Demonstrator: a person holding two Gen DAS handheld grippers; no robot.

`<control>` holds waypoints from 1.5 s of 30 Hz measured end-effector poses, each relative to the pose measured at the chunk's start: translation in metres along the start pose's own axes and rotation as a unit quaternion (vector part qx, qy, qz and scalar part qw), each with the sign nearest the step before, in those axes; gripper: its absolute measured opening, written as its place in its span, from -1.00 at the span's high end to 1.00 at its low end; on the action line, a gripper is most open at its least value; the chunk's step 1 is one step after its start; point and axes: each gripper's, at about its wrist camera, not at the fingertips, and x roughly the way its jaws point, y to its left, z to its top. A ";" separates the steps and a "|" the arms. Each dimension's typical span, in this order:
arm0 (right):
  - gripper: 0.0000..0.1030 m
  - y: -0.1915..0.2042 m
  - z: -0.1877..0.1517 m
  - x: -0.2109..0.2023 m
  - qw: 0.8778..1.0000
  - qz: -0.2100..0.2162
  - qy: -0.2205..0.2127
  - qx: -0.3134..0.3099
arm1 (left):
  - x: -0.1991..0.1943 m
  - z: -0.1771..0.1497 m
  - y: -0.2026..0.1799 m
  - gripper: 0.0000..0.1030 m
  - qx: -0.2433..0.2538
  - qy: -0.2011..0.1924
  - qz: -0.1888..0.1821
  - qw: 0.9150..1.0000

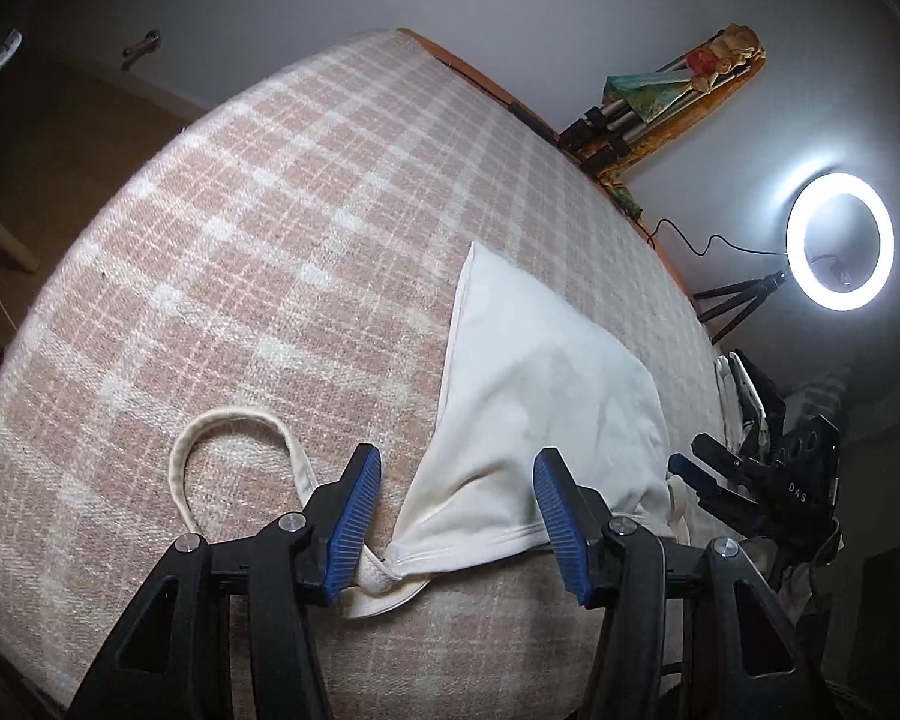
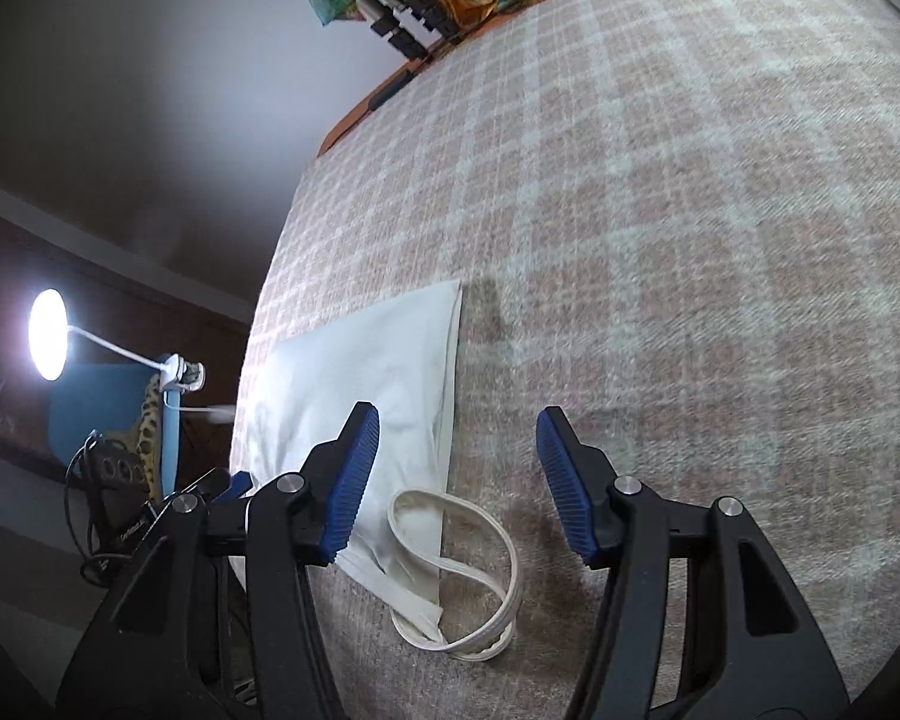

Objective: Fold small clothes
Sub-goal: 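Close both tools together on the edge of the folded white tank top, then lift the folded tank top and carry it toward the stack of clothes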

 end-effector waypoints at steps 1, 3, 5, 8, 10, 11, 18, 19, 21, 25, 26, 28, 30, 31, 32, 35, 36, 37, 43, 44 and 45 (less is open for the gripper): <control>-0.13 0.000 -0.001 0.003 1.000 0.003 0.006 -0.002 | 0.002 -0.001 -0.001 -0.04 0.000 0.003 0.000 1.000; -0.13 0.001 -0.003 0.006 1.000 0.008 0.008 -0.007 | 0.008 -0.003 -0.003 -0.04 0.003 0.010 0.002 1.000; -0.13 0.002 -0.002 0.010 1.000 0.019 0.015 -0.006 | 0.012 -0.003 -0.005 -0.02 0.005 0.012 0.003 1.000; -0.12 0.002 -0.001 0.014 0.999 0.038 0.017 0.004 | 0.018 0.002 -0.010 -0.02 0.007 0.013 -0.001 1.000; -0.04 0.002 -0.001 0.020 0.998 0.052 0.021 0.009 | 0.020 0.002 -0.013 -0.02 0.003 0.014 -0.010 1.000; 0.03 0.002 -0.002 0.022 0.998 0.058 0.023 0.010 | 0.023 0.003 -0.015 -0.02 0.003 0.017 -0.014 1.000; 0.36 0.004 0.001 0.036 0.996 0.076 0.026 0.026 | 0.033 0.012 -0.021 0.20 -0.004 0.015 -0.011 1.000; 0.40 0.004 0.002 0.037 0.996 0.078 0.025 0.028 | 0.035 0.013 -0.020 0.33 -0.008 0.019 -0.009 1.000; 0.74 0.003 0.002 0.041 0.995 0.089 0.035 0.033 | 0.035 0.015 -0.019 0.43 -0.016 0.017 -0.009 1.000; 0.82 0.009 0.000 0.047 0.996 0.075 0.036 0.028 | 0.033 0.014 -0.023 0.68 -0.002 0.010 0.008 1.000; 0.83 0.013 0.000 0.046 0.997 0.070 0.034 0.023 | 0.032 0.013 -0.027 0.74 0.007 0.006 0.013 1.000; 0.83 0.020 0.001 0.043 0.997 0.066 0.026 0.016 | 0.028 0.012 -0.037 0.77 0.029 -0.004 0.024 0.999; 0.84 0.029 0.002 0.038 0.998 0.064 0.017 0.008 | 0.024 0.011 -0.046 0.79 0.050 -0.014 0.034 0.998; 0.84 0.032 0.002 0.035 0.998 0.063 0.013 0.003 | 0.021 0.010 -0.050 0.79 0.058 -0.019 0.036 0.998; 0.84 0.037 0.002 0.032 0.998 0.059 0.009 -0.003 | 0.019 0.010 -0.054 0.80 0.065 -0.023 0.038 0.997; 0.84 0.047 0.003 0.024 0.998 0.053 0.000 -0.017 | 0.012 0.008 -0.065 0.81 0.081 -0.035 0.041 0.995; 0.84 0.049 0.003 0.021 0.998 0.053 -0.003 -0.019 | 0.011 0.008 -0.069 0.81 0.085 -0.038 0.041 0.995; 0.85 0.052 0.003 0.018 0.998 0.051 -0.006 -0.021 | 0.009 0.007 -0.073 0.81 0.090 -0.041 0.040 0.994; 0.85 0.062 0.003 -0.013 0.998 0.044 -0.028 -0.042 | 0.003 -0.004 -0.104 0.81 0.124 -0.052 0.029 0.991; 0.85 0.063 0.004 -0.019 0.998 0.041 -0.032 -0.044 | 0.003 -0.006 -0.110 0.81 0.130 -0.053 0.025 0.990; 0.85 0.065 0.004 -0.025 0.998 0.037 -0.037 -0.046 | 0.004 -0.008 -0.118 0.81 0.137 -0.054 0.023 0.989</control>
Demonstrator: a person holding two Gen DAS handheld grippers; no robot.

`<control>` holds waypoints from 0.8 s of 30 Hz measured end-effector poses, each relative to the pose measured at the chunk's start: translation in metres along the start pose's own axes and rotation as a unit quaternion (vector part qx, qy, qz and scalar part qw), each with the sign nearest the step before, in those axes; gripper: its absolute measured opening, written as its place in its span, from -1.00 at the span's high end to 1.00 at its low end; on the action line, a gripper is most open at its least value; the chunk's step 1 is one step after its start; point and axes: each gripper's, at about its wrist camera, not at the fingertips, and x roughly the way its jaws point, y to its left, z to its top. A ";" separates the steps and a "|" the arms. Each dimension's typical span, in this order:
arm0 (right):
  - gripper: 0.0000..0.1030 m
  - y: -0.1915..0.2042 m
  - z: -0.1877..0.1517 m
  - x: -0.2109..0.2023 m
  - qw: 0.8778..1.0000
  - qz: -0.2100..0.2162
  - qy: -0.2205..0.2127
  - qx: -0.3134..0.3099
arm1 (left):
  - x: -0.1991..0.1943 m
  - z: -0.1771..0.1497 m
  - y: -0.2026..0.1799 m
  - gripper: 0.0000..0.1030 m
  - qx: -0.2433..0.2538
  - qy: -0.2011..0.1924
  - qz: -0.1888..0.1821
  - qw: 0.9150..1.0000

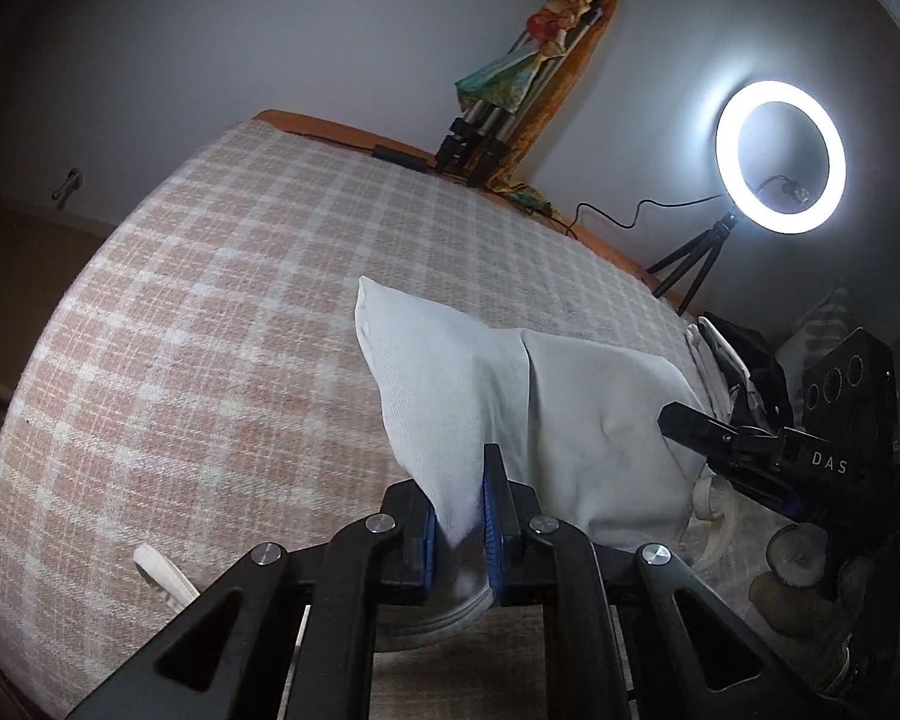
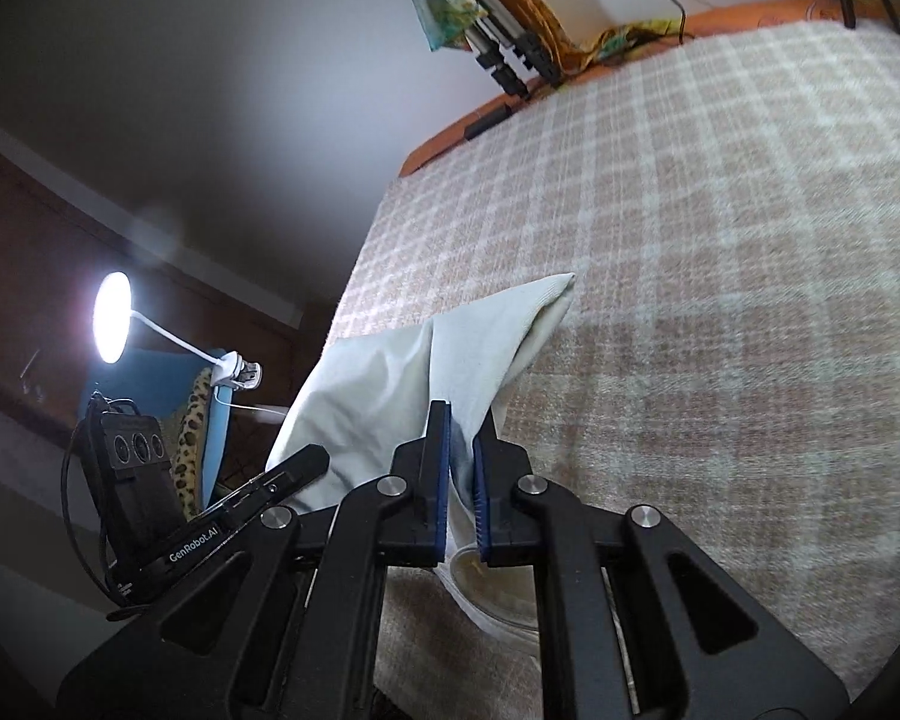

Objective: Fold small clothes
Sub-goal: 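Lift the folded tank top and carry it toward the stack of clothes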

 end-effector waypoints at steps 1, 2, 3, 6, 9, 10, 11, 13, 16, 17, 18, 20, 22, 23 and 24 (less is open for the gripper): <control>0.85 0.001 0.001 -0.008 1.000 -0.002 -0.006 -0.002 | 0.000 0.000 -0.008 0.81 0.006 -0.002 -0.002 1.000; 0.85 0.003 0.002 -0.015 1.000 -0.002 -0.012 -0.003 | 0.001 0.001 -0.016 0.81 0.012 -0.005 -0.006 1.000; 0.85 0.002 0.003 -0.022 1.000 -0.001 -0.018 -0.004 | 0.001 0.001 -0.025 0.81 0.018 -0.008 -0.011 1.000; 0.85 0.001 0.004 -0.046 0.999 -0.010 -0.033 -0.018 | 0.003 0.001 -0.050 0.81 0.033 -0.013 -0.023 0.999; 0.85 -0.008 0.004 -0.071 0.999 -0.024 -0.044 -0.021 | 0.010 0.000 -0.077 0.82 0.053 -0.013 -0.035 0.998; 0.85 -0.014 0.004 -0.080 0.998 -0.026 -0.048 -0.016 | 0.014 -0.001 -0.086 0.82 0.057 -0.012 -0.040 0.997; 0.85 -0.021 0.005 -0.090 0.998 -0.029 -0.052 -0.011 | 0.018 -0.001 -0.095 0.81 0.060 -0.011 -0.047 0.997; 0.85 -0.034 0.008 -0.110 0.997 -0.035 -0.063 -0.003 | 0.027 -0.001 -0.116 0.82 0.067 -0.008 -0.058 0.996; 0.85 -0.052 0.014 -0.139 0.996 -0.048 -0.079 0.004 | 0.044 -0.001 -0.150 0.82 0.082 -0.002 -0.072 0.994; 0.85 -0.057 0.016 -0.147 0.995 -0.052 -0.083 0.006 | 0.050 0.000 -0.161 0.82 0.088 0.000 -0.077 0.993; 0.85 -0.064 0.018 -0.157 0.994 -0.057 -0.089 0.008 | 0.055 0.002 -0.172 0.82 0.093 0.001 -0.081 0.992; 0.85 -0.074 0.020 -0.176 0.993 -0.068 -0.099 0.010 | 0.064 0.004 -0.195 0.82 0.106 0.002 -0.090 0.990; 0.85 -0.084 0.022 -0.196 0.991 -0.082 -0.109 0.009 | 0.073 0.007 -0.218 0.82 0.119 0.000 -0.098 0.988; 0.85 -0.091 0.024 -0.207 0.990 -0.089 -0.114 0.009 | 0.078 0.007 -0.229 0.82 0.126 -0.001 -0.102 0.987; 0.85 -0.096 0.025 -0.215 0.989 -0.093 -0.118 0.010 | 0.082 0.009 -0.241 0.82 0.132 -0.001 -0.105 0.986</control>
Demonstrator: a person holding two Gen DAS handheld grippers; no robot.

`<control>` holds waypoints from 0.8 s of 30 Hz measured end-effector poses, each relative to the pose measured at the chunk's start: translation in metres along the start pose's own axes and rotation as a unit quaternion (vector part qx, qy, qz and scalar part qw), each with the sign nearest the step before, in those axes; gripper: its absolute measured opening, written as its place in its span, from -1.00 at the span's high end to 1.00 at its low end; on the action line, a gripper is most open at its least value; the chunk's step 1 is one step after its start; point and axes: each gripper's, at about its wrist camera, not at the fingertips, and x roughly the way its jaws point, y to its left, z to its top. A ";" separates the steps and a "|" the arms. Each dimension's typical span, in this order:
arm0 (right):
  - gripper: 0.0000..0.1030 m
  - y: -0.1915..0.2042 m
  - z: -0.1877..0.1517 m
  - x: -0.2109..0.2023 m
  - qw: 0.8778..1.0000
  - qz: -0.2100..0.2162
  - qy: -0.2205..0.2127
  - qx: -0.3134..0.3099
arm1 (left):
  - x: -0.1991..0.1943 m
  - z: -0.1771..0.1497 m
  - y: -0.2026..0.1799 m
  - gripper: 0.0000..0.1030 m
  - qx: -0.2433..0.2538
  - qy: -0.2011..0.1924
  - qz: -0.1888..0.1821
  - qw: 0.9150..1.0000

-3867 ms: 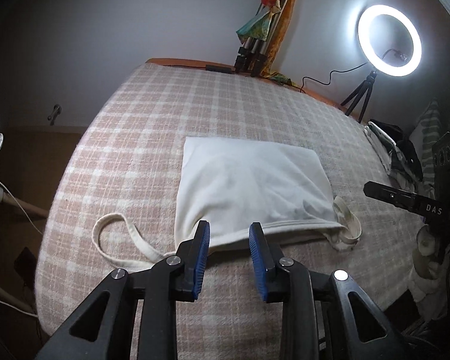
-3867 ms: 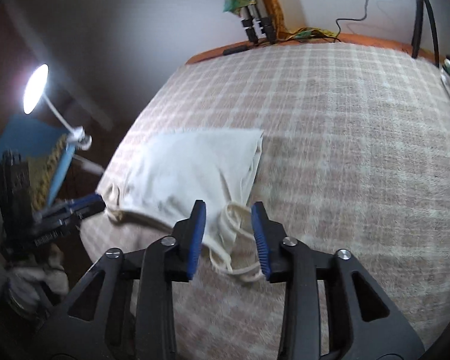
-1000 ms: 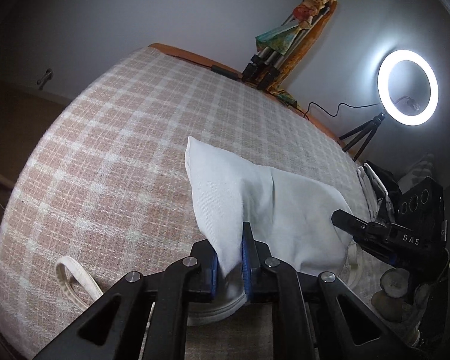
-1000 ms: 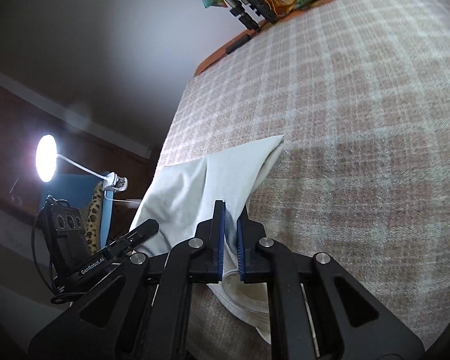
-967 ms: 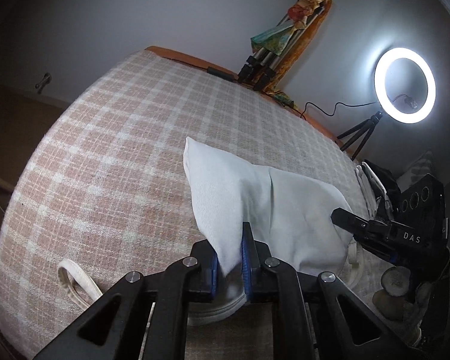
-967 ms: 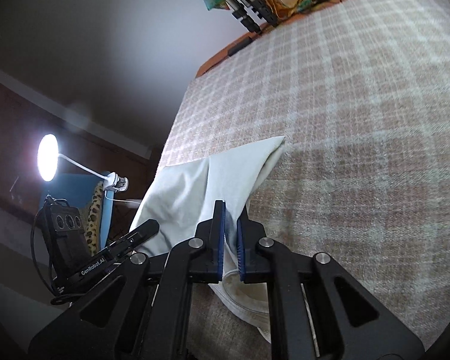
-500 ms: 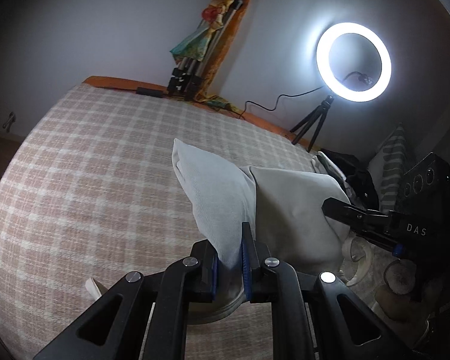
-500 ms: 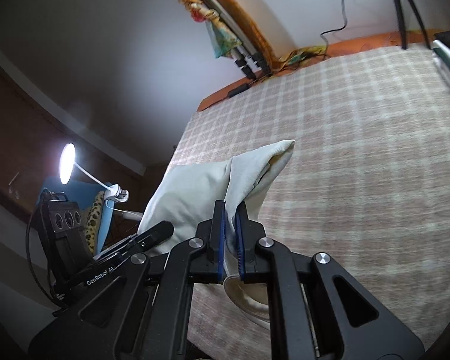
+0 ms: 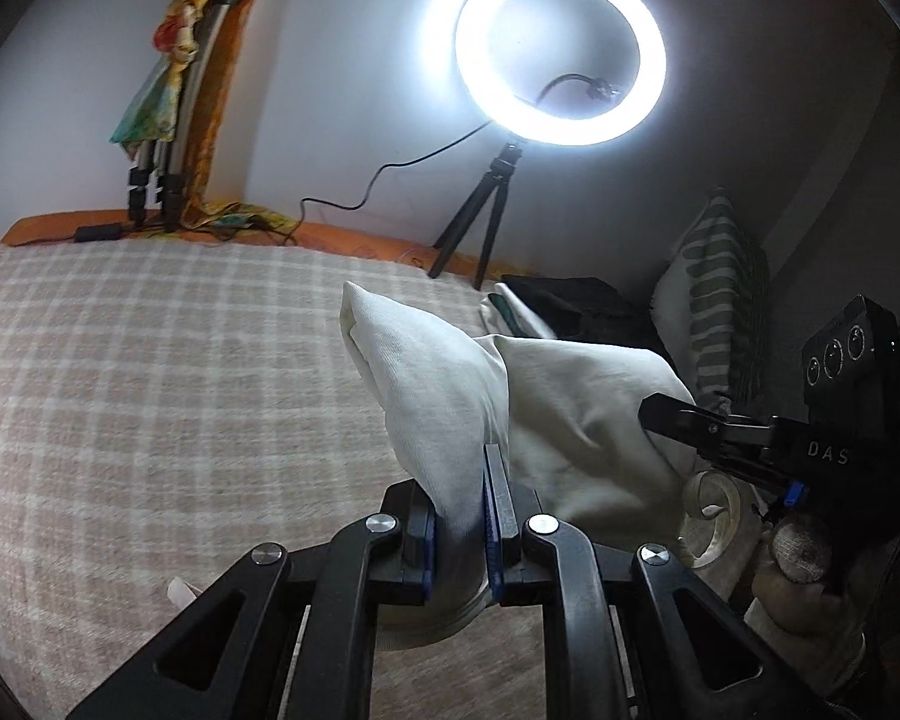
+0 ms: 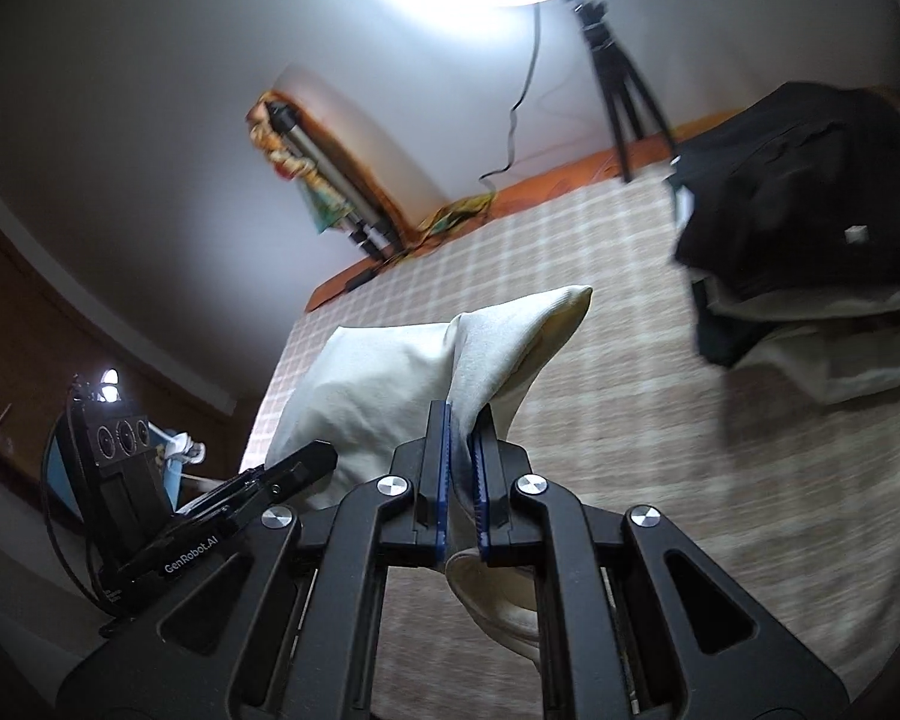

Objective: Fold small clothes
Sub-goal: 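Lift the folded tank top and carry it toward the stack of clothes, then lower the tank top onto the clothes stack and open both tools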

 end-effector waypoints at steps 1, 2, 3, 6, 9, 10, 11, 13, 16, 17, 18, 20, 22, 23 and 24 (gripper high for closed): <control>0.85 -0.007 0.004 -0.007 1.000 -0.006 -0.006 0.001 | 0.007 0.004 -0.010 0.82 0.007 0.000 -0.004 1.000; 0.85 -0.013 0.008 -0.014 1.000 -0.011 -0.010 0.002 | 0.014 0.008 -0.019 0.82 0.013 0.000 -0.007 1.000; 0.85 -0.019 0.012 -0.021 1.000 -0.016 -0.016 0.002 | 0.020 0.012 -0.028 0.82 0.019 0.000 -0.010 1.000; 0.85 -0.037 0.026 -0.042 0.999 -0.033 -0.033 0.000 | 0.040 0.023 -0.055 0.82 0.036 0.001 -0.022 0.999; 0.85 -0.054 0.041 -0.059 0.997 -0.053 -0.050 -0.006 | 0.059 0.036 -0.081 0.82 0.052 0.000 -0.032 0.998; 0.85 -0.059 0.047 -0.065 0.997 -0.060 -0.056 -0.009 | 0.066 0.041 -0.090 0.82 0.059 -0.003 -0.033 0.998; 0.85 -0.064 0.052 -0.069 0.996 -0.066 -0.061 -0.012 | 0.072 0.045 -0.099 0.82 0.069 -0.006 -0.033 0.997; 0.85 -0.075 0.066 -0.079 0.994 -0.081 -0.071 -0.017 | 0.087 0.053 -0.115 0.82 0.085 -0.010 -0.033 0.996; 0.85 -0.090 0.084 -0.089 0.991 -0.098 -0.084 -0.023 | 0.112 0.066 -0.133 0.82 0.096 -0.010 -0.035 0.995; 0.85 -0.093 0.090 -0.090 0.991 -0.103 -0.087 -0.025 | 0.120 0.070 -0.138 0.82 0.099 -0.011 -0.034 0.994; 0.85 -0.098 0.096 -0.092 0.990 -0.108 -0.090 -0.027 | 0.128 0.074 -0.143 0.82 0.102 -0.013 -0.033 0.994; 0.85 -0.110 0.110 -0.096 0.987 -0.121 -0.096 -0.033 | 0.144 0.082 -0.151 0.82 0.104 -0.014 -0.030 0.994; 0.85 -0.119 0.122 -0.096 0.985 -0.130 -0.103 -0.037 | 0.160 0.088 -0.156 0.82 0.107 -0.015 -0.026 0.994; 0.85 -0.126 0.129 -0.096 0.984 -0.135 -0.108 -0.040 | 0.168 0.091 -0.160 0.82 0.109 -0.017 -0.023 0.994; 0.85 -0.130 0.134 -0.094 0.983 -0.139 -0.111 -0.041 | 0.173 0.093 -0.162 0.82 0.111 -0.017 -0.020 0.993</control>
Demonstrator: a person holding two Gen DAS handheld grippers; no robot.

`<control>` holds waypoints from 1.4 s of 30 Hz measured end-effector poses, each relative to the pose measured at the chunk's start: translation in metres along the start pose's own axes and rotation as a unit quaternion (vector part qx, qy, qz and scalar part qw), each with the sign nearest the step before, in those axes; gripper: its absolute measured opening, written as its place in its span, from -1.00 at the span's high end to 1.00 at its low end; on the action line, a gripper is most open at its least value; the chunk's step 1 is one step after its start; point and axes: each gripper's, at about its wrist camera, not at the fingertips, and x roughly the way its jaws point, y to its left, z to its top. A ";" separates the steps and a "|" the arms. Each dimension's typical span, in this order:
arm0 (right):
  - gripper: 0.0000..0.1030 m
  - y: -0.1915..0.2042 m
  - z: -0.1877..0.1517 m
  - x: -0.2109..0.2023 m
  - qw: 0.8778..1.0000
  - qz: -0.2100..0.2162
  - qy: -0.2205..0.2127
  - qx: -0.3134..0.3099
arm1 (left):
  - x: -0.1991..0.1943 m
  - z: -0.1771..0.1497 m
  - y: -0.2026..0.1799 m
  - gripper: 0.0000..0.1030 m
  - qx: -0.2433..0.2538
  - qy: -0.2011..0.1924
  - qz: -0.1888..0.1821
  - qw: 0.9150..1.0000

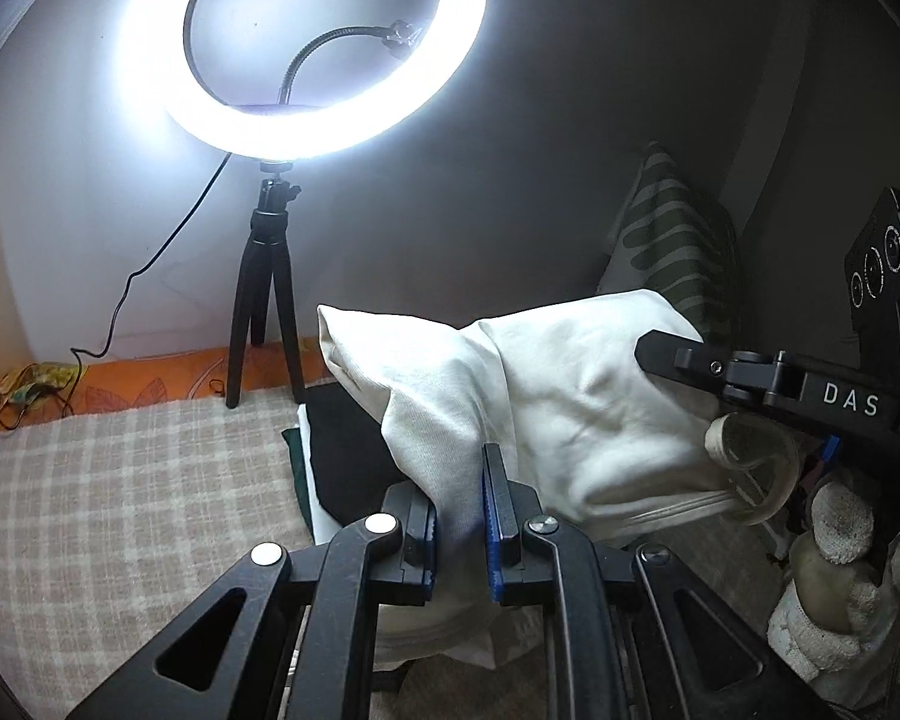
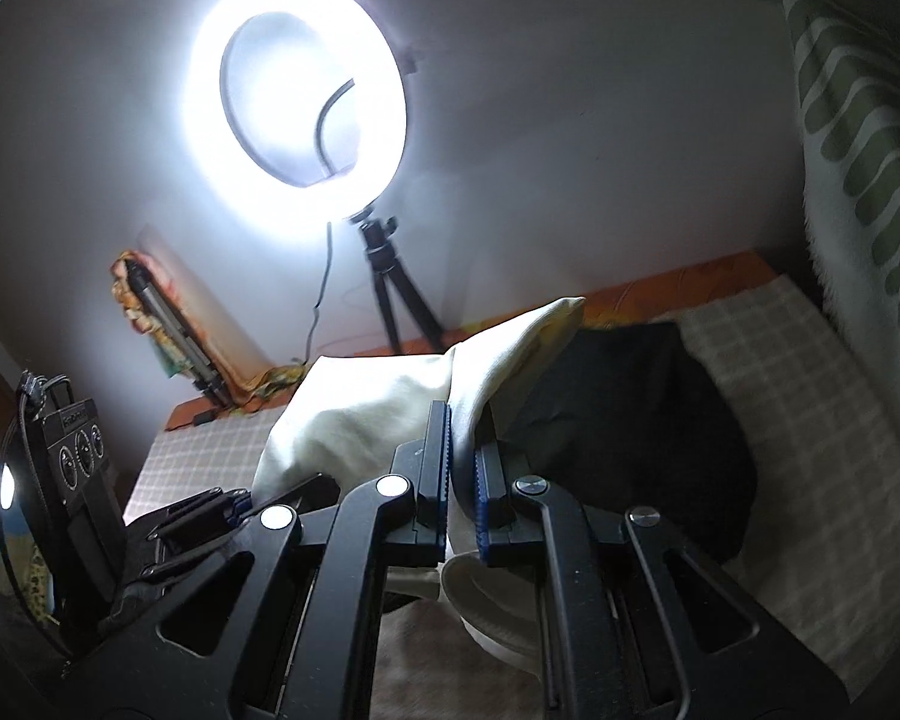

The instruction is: Fold small clothes

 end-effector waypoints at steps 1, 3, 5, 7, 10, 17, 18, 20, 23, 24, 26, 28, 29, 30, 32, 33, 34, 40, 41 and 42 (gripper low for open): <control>0.85 -0.005 0.005 0.004 1.000 -0.004 -0.002 0.000 | 0.007 0.002 -0.001 0.82 0.000 0.000 0.003 1.000; 0.85 -0.016 0.012 0.015 1.000 -0.013 -0.003 0.004 | 0.019 0.003 0.000 0.82 0.001 0.002 0.008 1.000; 0.85 -0.026 0.016 0.028 1.000 -0.022 0.000 0.006 | 0.033 0.003 0.002 0.82 0.003 0.009 0.017 1.000; 0.85 -0.033 0.018 0.041 0.999 -0.031 0.007 0.001 | 0.045 0.001 0.006 0.82 -0.003 0.022 0.020 1.000; 0.85 -0.042 0.017 0.062 0.998 -0.063 0.027 -0.010 | 0.060 -0.005 0.007 0.78 -0.003 0.050 0.029 0.998; 0.83 -0.061 0.015 0.085 0.986 -0.157 0.047 -0.015 | 0.058 -0.013 0.010 0.03 0.011 0.064 0.041 0.997; 0.76 -0.064 0.015 0.086 0.984 -0.168 0.050 -0.014 | 0.057 -0.013 0.009 -0.05 0.013 0.064 0.042 0.997; 0.48 -0.066 0.015 0.085 0.982 -0.184 0.050 -0.015 | 0.051 -0.014 0.009 -0.28 0.017 0.060 0.043 0.997; -0.05 -0.064 0.014 0.073 0.982 -0.185 0.030 -0.011 | 0.041 -0.013 0.005 -0.39 0.029 0.052 0.048 0.997; -0.05 -0.063 0.015 0.069 0.983 -0.184 0.025 -0.010 | 0.038 -0.013 0.005 -0.43 0.030 0.051 0.050 0.997; -0.05 -0.060 0.016 0.062 0.983 -0.185 0.019 -0.007 | 0.030 -0.013 0.005 -0.45 0.027 0.049 0.050 0.997; -0.05 -0.055 0.018 0.056 0.983 -0.182 0.015 -0.006 | 0.022 -0.013 0.005 -0.45 0.025 0.047 0.049 0.997; -0.05 -0.052 0.019 0.053 0.983 -0.180 0.014 -0.007 | 0.018 -0.013 0.004 -0.45 0.026 0.046 0.049 0.997; -0.05 -0.047 0.019 0.048 0.984 -0.180 0.011 -0.009 | 0.013 -0.013 0.002 -0.45 0.028 0.044 0.050 0.997; -0.05 -0.038 0.019 0.038 0.983 -0.181 0.006 -0.013 | 0.001 -0.013 0.000 -0.48 0.032 0.039 0.052 0.997; -0.05 -0.034 0.018 0.032 0.984 -0.180 0.004 -0.012 | -0.005 -0.014 -0.001 -0.49 0.033 0.036 0.053 0.997; -0.05 -0.030 0.018 0.027 0.984 -0.178 0.003 -0.013 | -0.010 -0.014 -0.002 -0.51 0.034 0.034 0.054 0.997; -0.05 -0.004 0.013 -0.007 0.984 -0.174 -0.009 -0.024 | -0.049 -0.019 -0.013 -0.58 0.039 0.017 0.055 0.998; -0.06 0.002 0.011 -0.014 0.984 -0.174 -0.011 -0.026 | -0.056 -0.020 -0.015 -0.59 0.040 0.014 0.055 0.998; -0.09 0.006 0.010 -0.019 0.984 -0.174 -0.013 -0.028 | -0.062 -0.021 -0.017 -0.60 0.042 0.012 0.055 0.998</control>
